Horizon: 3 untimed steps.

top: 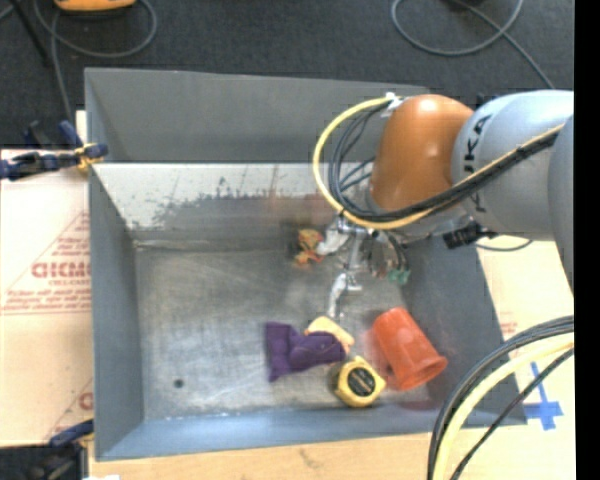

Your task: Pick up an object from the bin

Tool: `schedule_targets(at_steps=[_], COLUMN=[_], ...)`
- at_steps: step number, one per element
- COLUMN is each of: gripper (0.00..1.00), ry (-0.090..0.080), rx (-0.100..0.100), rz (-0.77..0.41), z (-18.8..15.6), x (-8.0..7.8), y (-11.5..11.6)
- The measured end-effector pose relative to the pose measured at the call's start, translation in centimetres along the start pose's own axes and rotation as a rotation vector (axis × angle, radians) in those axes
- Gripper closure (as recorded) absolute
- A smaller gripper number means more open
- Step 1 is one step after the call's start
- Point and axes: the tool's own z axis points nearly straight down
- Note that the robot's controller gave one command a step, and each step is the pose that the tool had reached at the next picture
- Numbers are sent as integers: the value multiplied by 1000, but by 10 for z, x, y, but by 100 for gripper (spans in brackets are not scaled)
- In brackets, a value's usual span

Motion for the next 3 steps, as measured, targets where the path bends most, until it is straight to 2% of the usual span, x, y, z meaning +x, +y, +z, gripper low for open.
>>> schedule_targets(at_steps=[1,2,3], gripper=[0,0,100], ry=[8,0,-39], rx=[3,3,1], rz=[-19,-96,-200], z=[5,13,47], x=[16,46,39], y=[-7,13,55])
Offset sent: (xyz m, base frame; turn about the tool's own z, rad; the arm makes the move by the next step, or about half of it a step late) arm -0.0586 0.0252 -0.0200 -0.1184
